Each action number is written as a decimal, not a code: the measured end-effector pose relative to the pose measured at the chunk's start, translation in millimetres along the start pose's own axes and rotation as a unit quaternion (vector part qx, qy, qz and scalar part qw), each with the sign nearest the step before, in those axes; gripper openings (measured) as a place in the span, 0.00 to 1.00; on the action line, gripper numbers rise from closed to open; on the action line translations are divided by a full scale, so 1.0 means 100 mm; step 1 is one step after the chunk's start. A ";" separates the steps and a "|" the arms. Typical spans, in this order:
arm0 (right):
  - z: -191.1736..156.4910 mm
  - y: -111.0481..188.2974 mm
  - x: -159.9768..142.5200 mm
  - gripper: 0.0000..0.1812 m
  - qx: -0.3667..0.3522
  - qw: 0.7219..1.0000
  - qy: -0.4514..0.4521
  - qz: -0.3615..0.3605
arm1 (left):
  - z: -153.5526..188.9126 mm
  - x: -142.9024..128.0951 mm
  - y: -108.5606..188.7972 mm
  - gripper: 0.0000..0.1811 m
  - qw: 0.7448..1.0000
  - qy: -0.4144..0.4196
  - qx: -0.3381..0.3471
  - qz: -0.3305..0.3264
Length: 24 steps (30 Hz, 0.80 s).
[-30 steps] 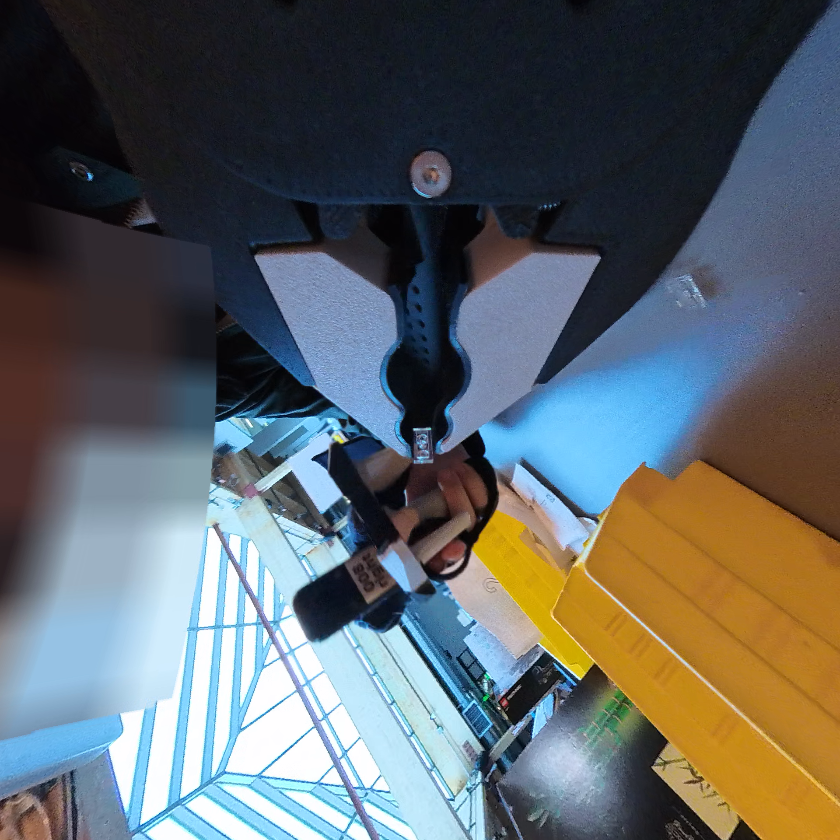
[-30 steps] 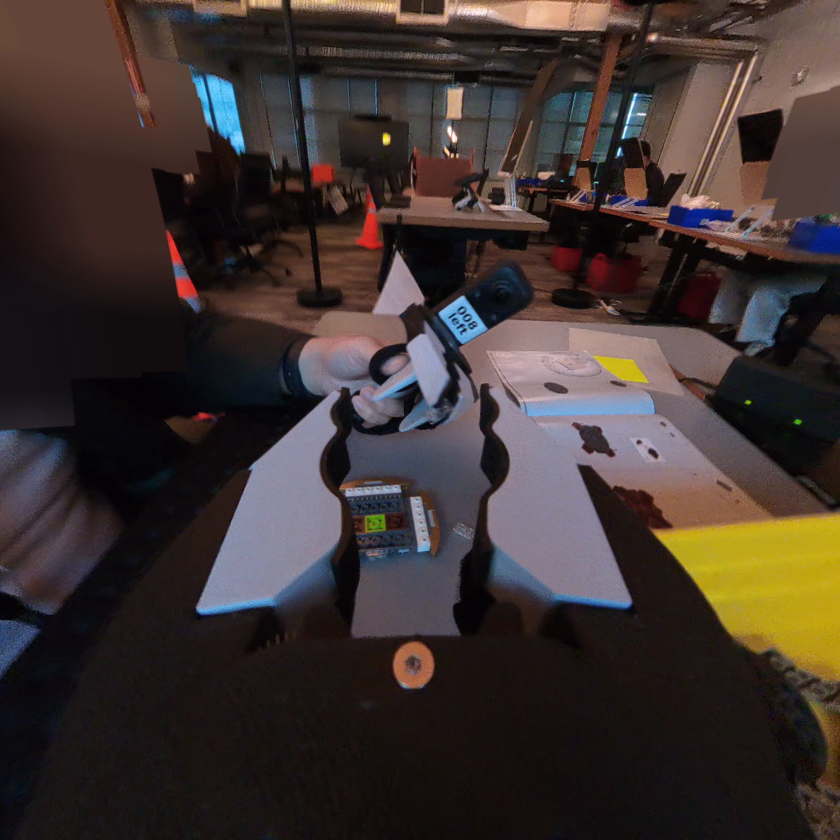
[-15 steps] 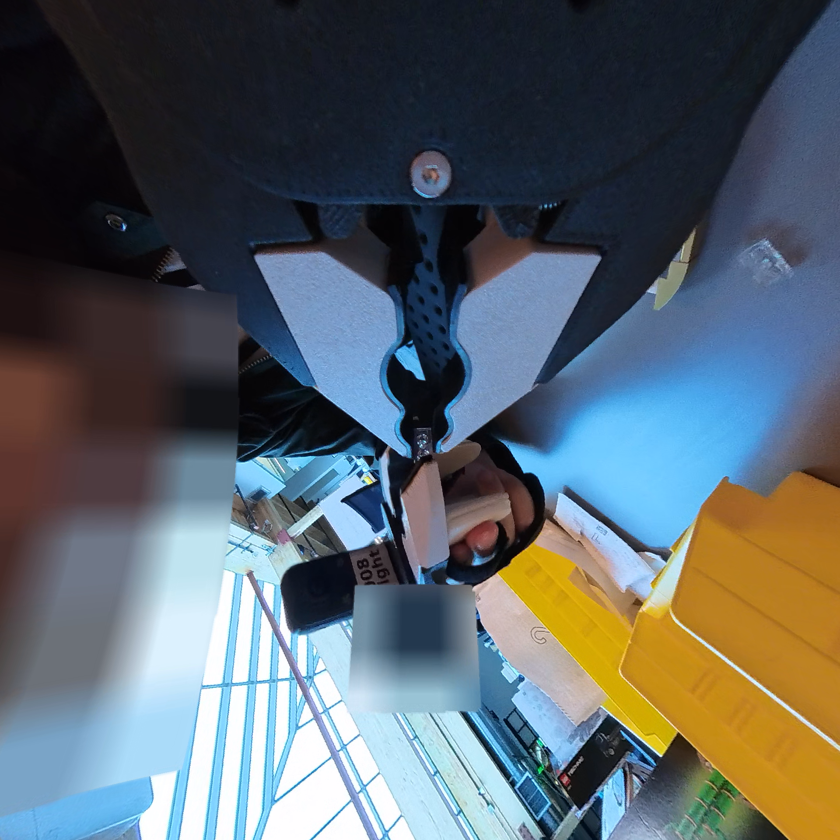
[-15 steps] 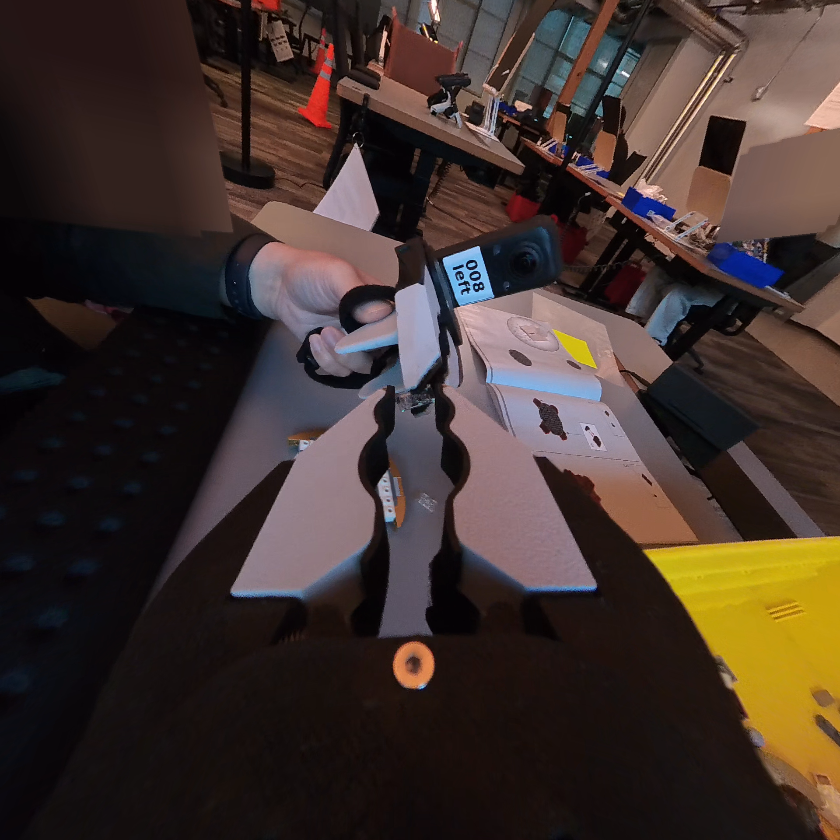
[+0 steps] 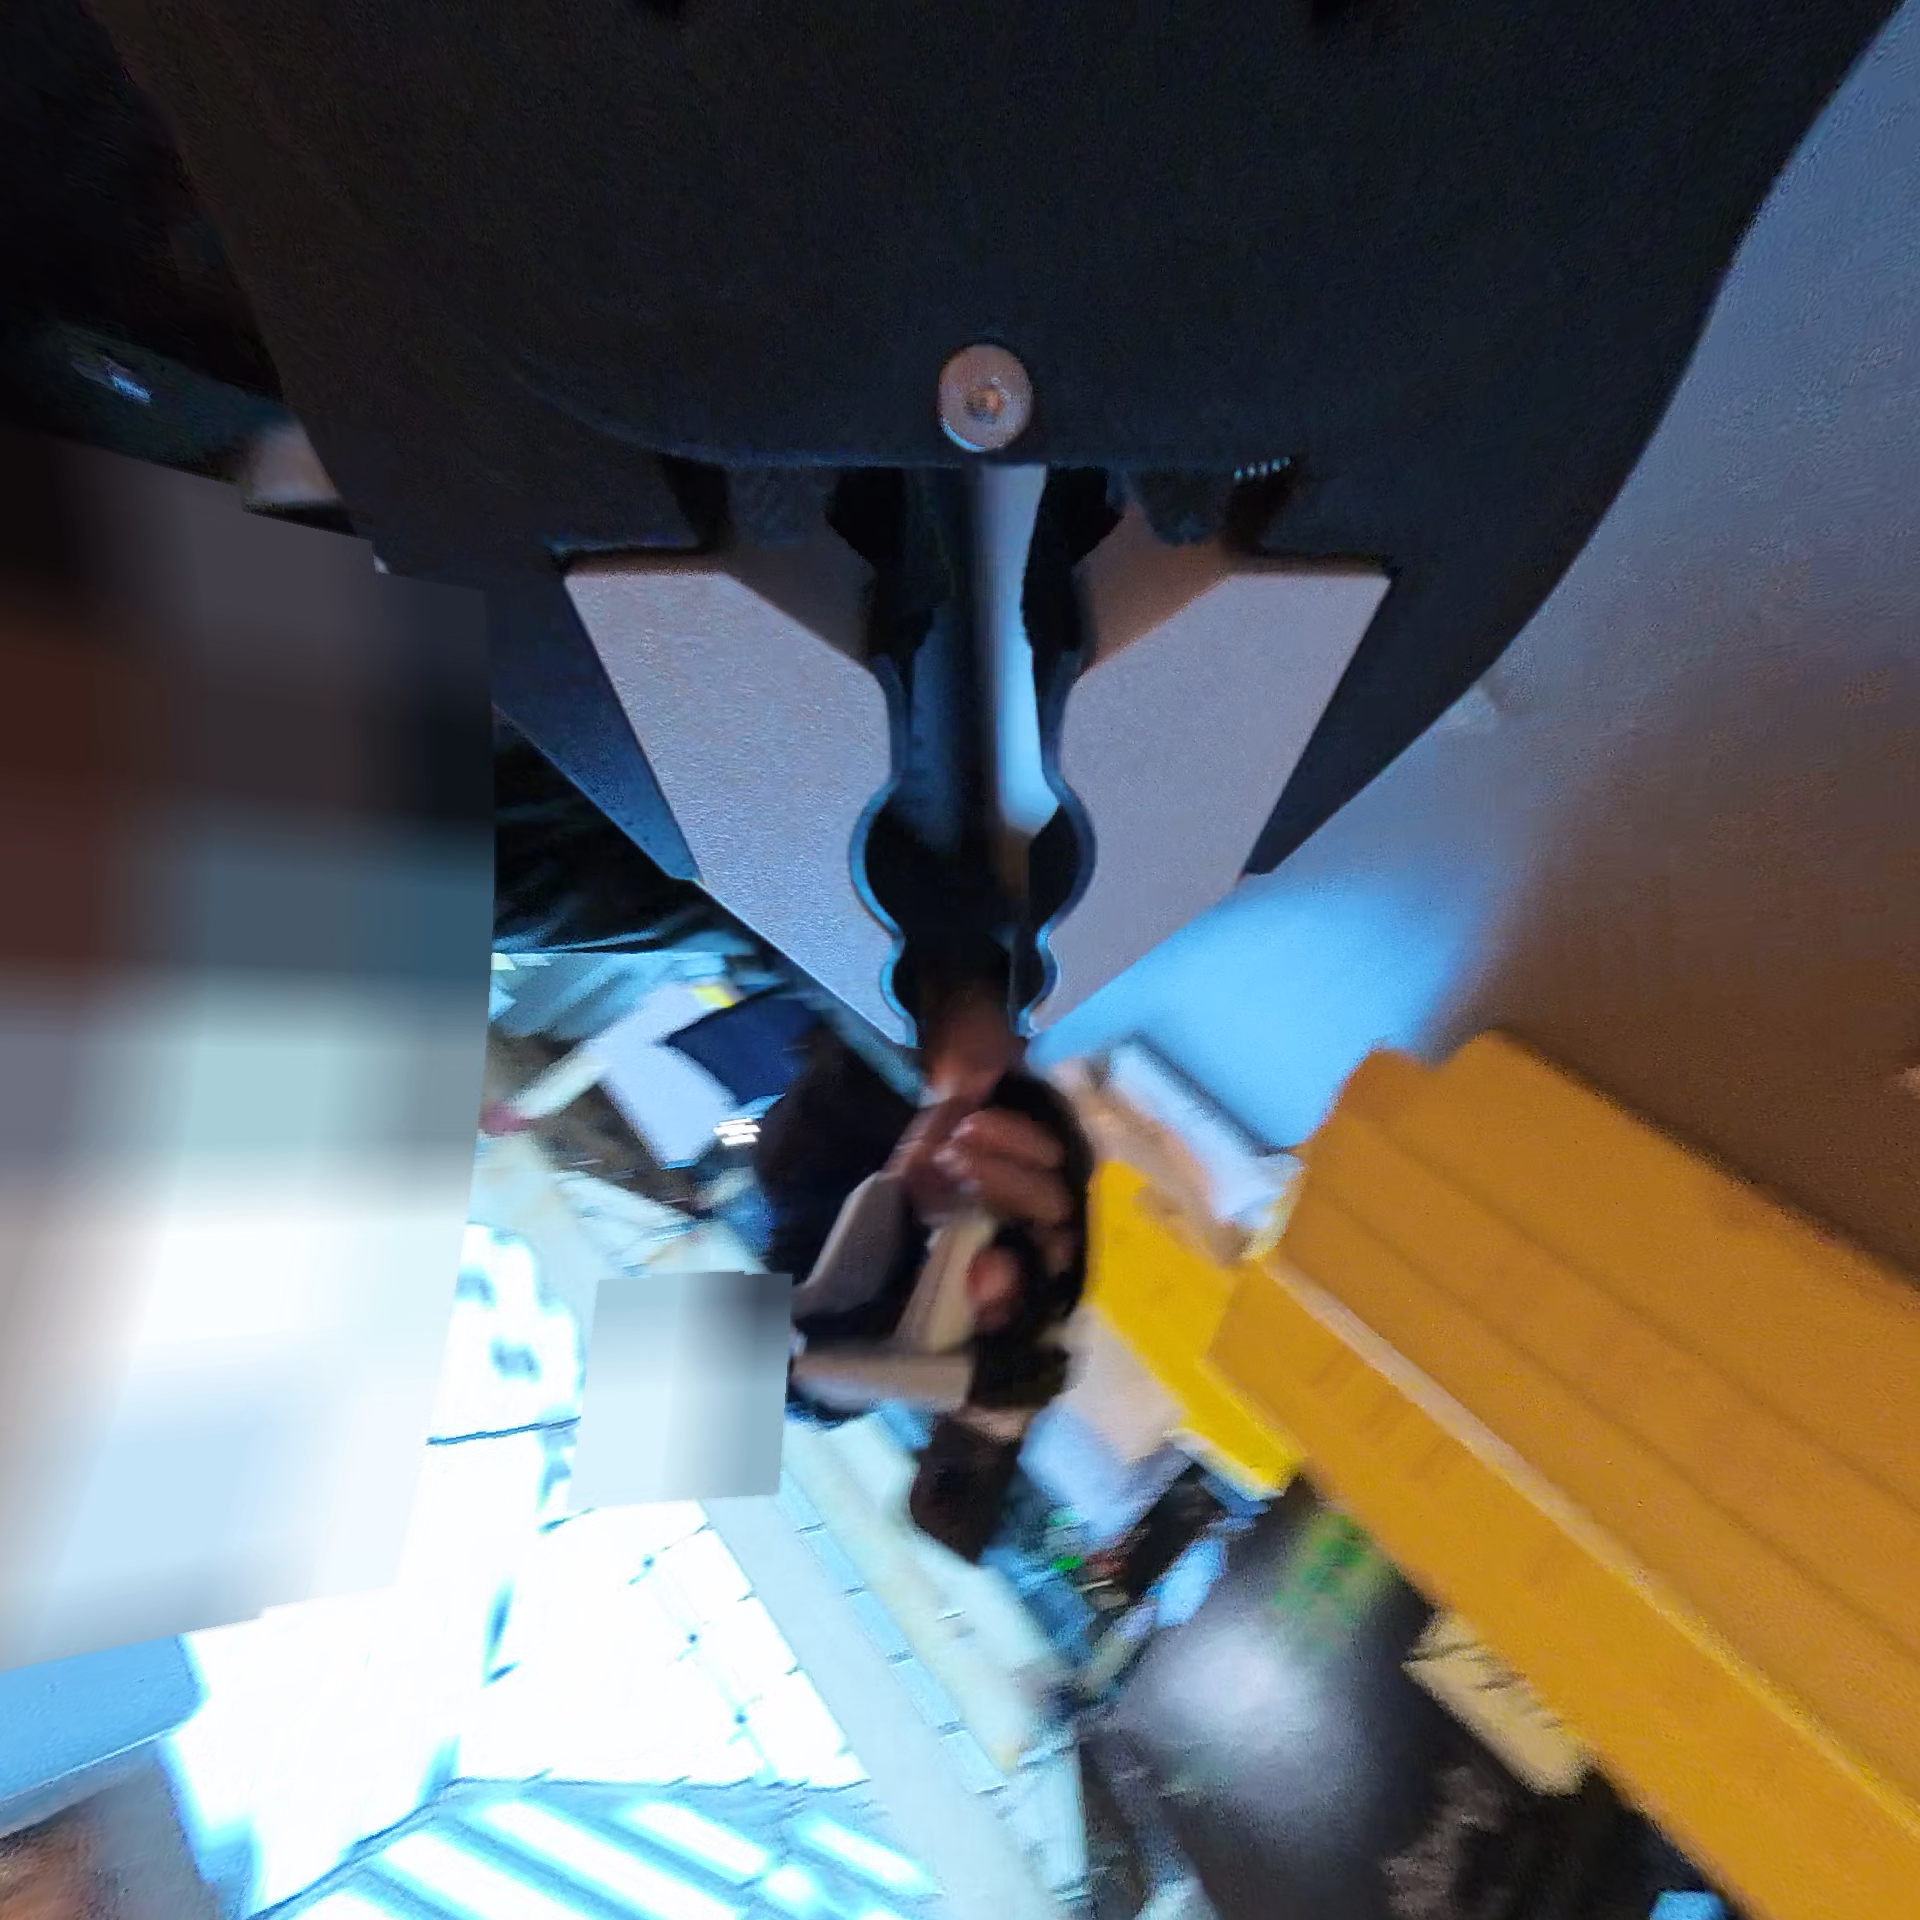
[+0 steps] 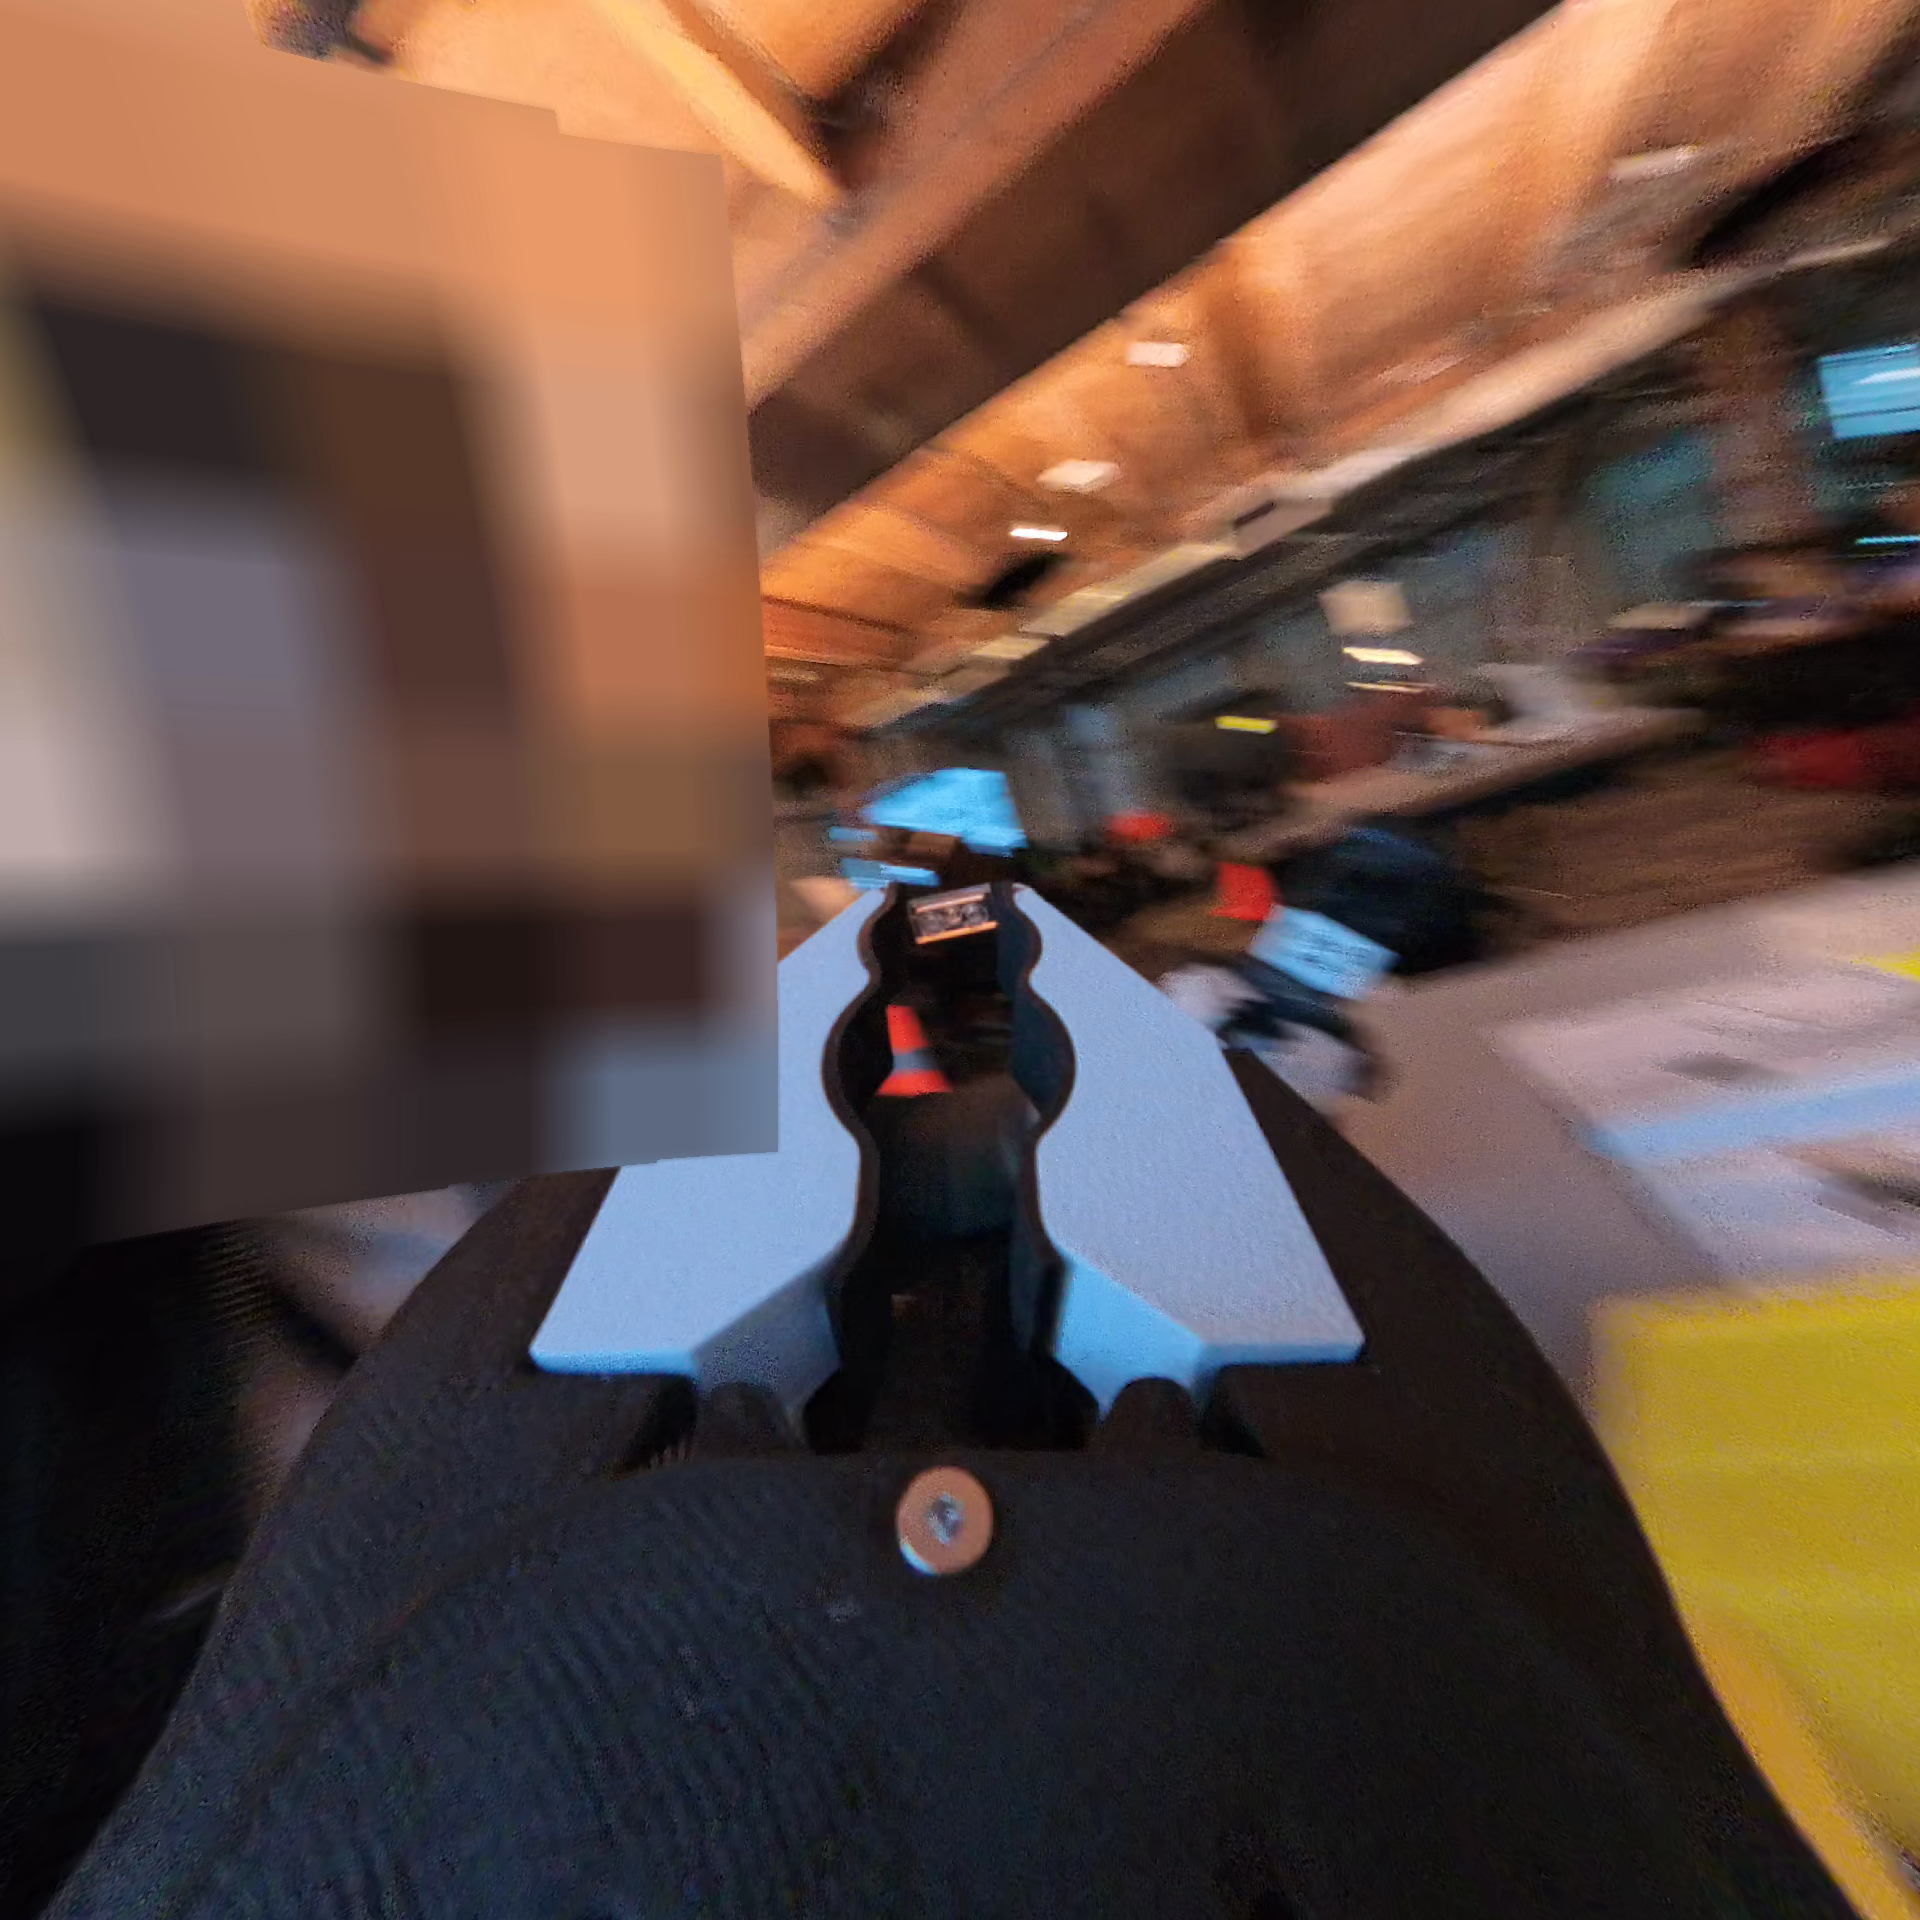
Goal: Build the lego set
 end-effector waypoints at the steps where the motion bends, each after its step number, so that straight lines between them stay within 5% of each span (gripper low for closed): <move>1: 0.26 0.09 0.03 0.08 -0.106 0.994 0.030 -0.002 | -0.15 -0.05 0.04 0.08 0.998 -0.007 0.058 -0.022; 4: 0.93 0.72 0.16 0.08 -0.421 0.895 0.142 -0.026 | -0.45 -0.16 0.20 0.13 0.980 -0.031 0.180 -0.080; 7: 1.11 1.12 0.24 0.19 -0.546 0.818 0.172 -0.057 | -0.60 -0.25 0.27 0.16 0.959 -0.059 0.243 -0.130; 13: 1.04 1.09 0.29 0.18 -0.532 0.828 0.172 -0.029 | -0.78 -0.45 0.25 0.20 0.909 -0.142 0.317 -0.231; 19: 1.11 0.89 0.08 0.18 -0.512 0.839 0.168 -0.077 | -0.90 -0.67 0.10 0.22 0.880 -0.174 0.324 -0.299; 24: 1.11 0.75 -0.05 0.19 -0.505 0.832 0.196 -0.122 | -0.91 -0.71 0.09 0.11 0.856 -0.223 0.335 -0.326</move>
Point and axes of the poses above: each gripper's, where its closed fingertips meet, y back along the fingers, x out of its top, z = x × y across the jaws, the point moved 2 cm from there along y, back along the fingers, and after that the axes turned 7 degrees about -y, right-handed, at the moved point
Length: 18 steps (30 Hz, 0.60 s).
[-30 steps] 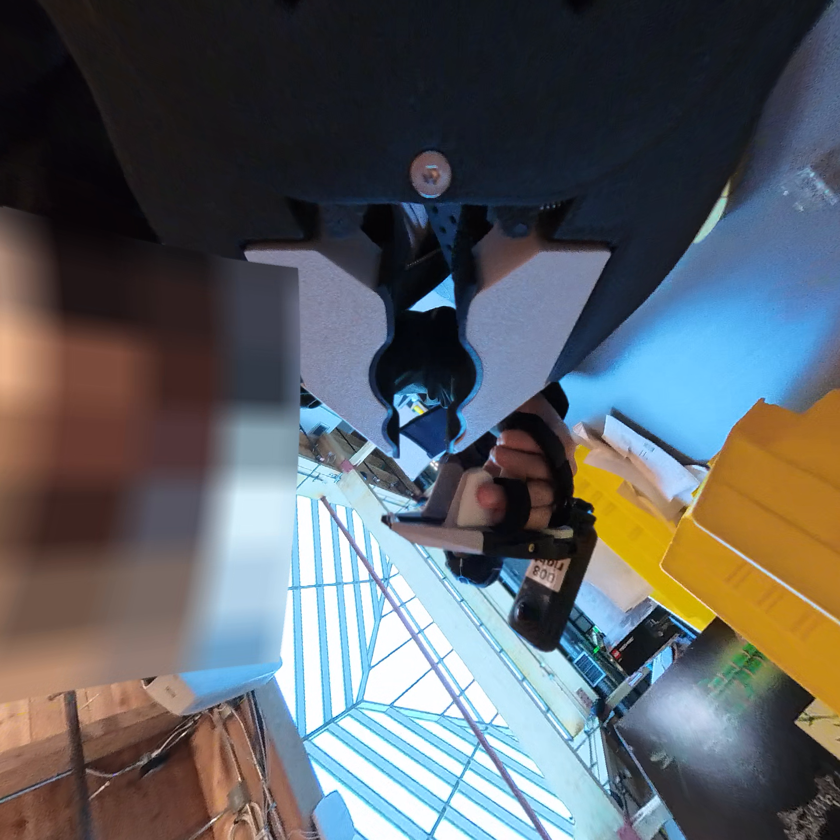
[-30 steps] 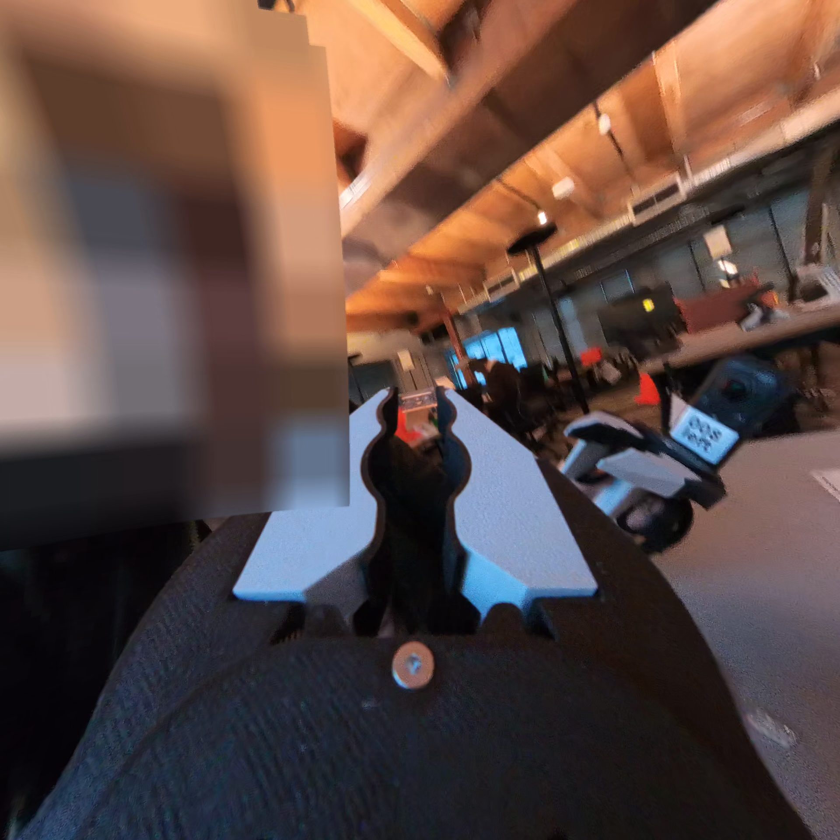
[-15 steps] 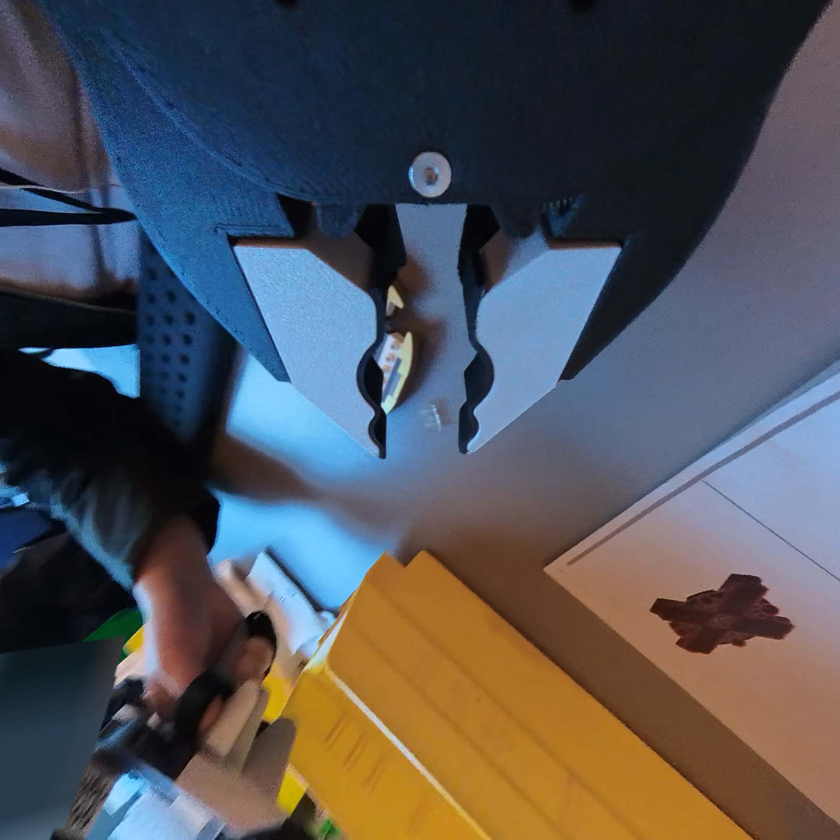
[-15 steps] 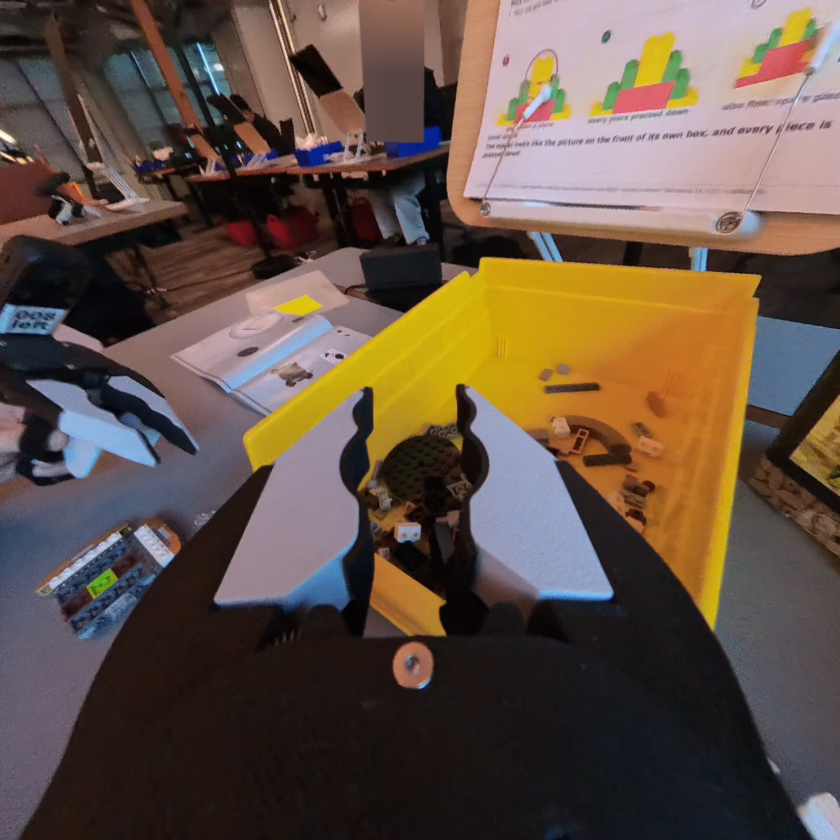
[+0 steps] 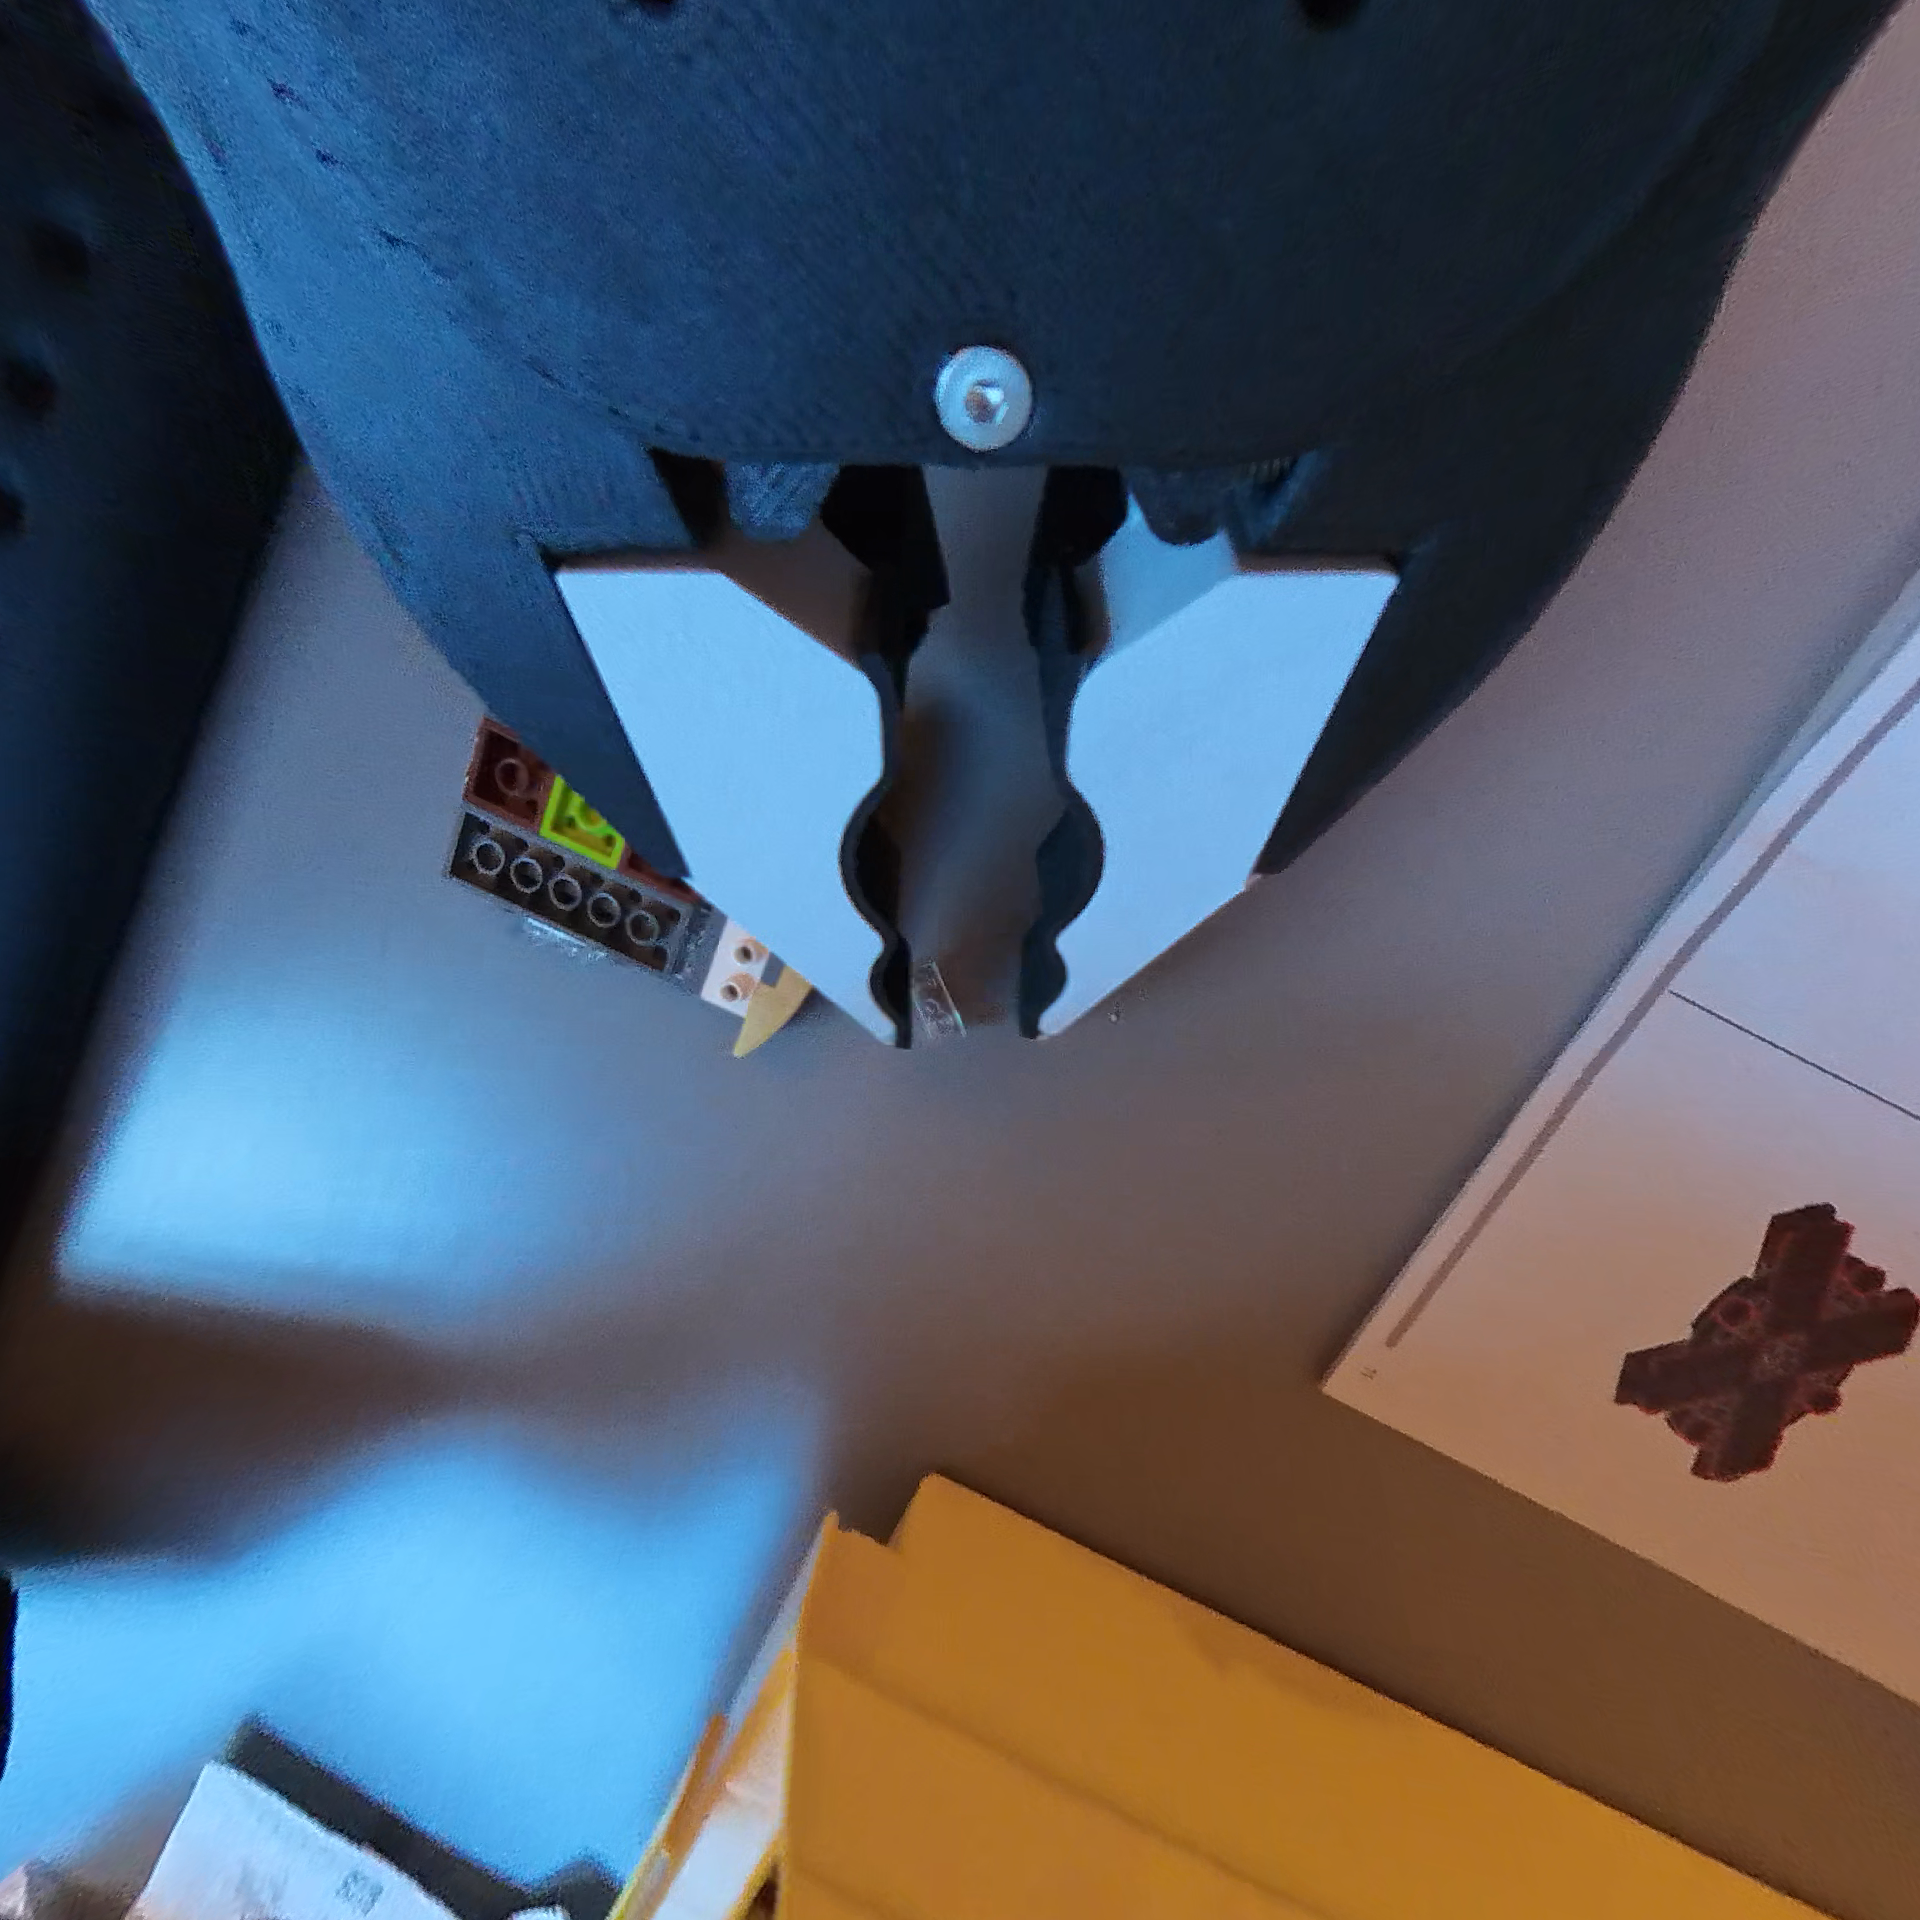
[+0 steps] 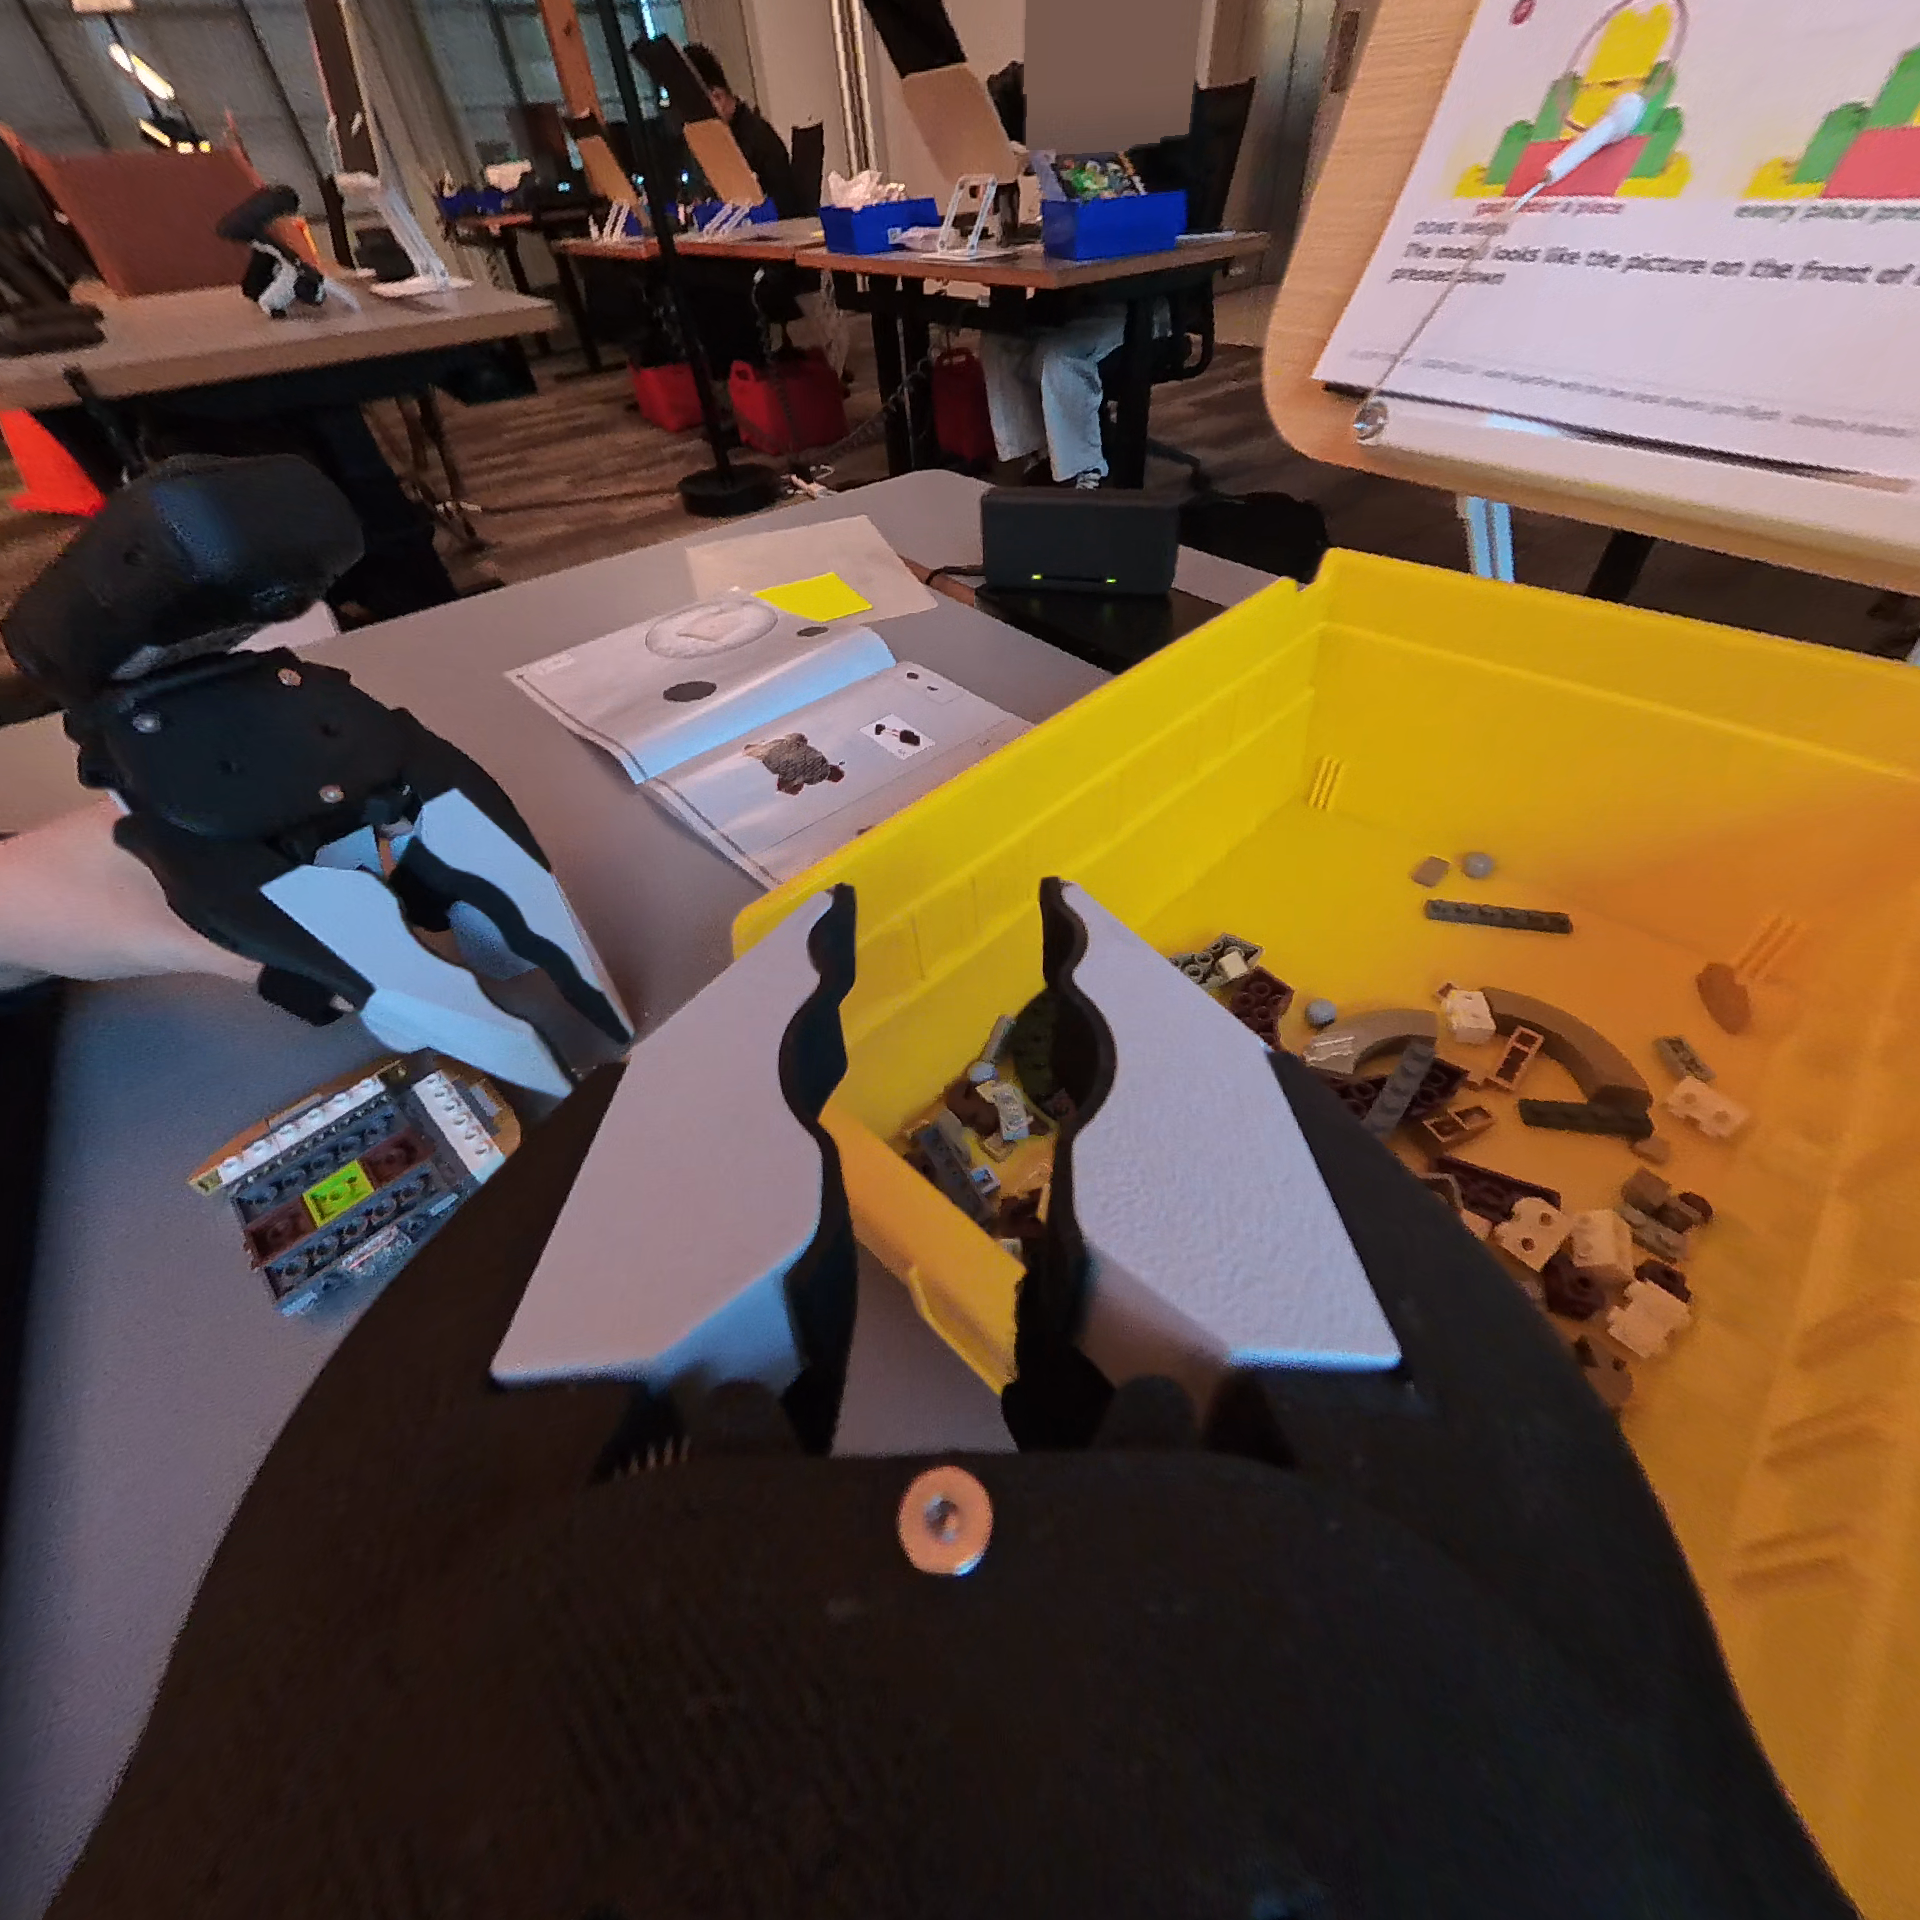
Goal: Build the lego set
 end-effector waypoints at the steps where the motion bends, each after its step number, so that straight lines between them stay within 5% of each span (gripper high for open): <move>1: -0.03 -0.01 -0.01 0.19 0.002 1.000 0.007 -0.003 | 0.01 -0.01 0.00 0.09 1.000 -0.012 0.005 -0.003; 8: -0.24 -0.05 -0.05 0.19 0.033 0.999 0.034 -0.012 | -0.01 -0.04 0.03 0.04 0.994 -0.086 0.056 -0.027; 11: -0.49 -0.04 -0.04 0.19 0.084 0.994 0.063 0.000 | 0.07 0.15 0.12 0.03 0.995 -0.079 0.043 0.039; 14: -0.89 -0.01 -0.13 0.22 0.165 0.976 0.144 -0.005 | 0.33 0.49 0.38 0.04 0.982 -0.030 -0.069 0.172; 18: -1.30 0.06 -0.29 0.22 0.188 0.930 0.317 -0.002 | 0.57 0.72 0.74 0.03 0.927 0.043 -0.240 0.286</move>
Point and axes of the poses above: each gripper's, where its closed fingertips meet, y back along the fingers, x out of its top, z = x × y across the jaws, the point moved 2 cm from there along y, back along the fingers, and after that the axes turned 7 degrees about -y, right-handed, at the moved point
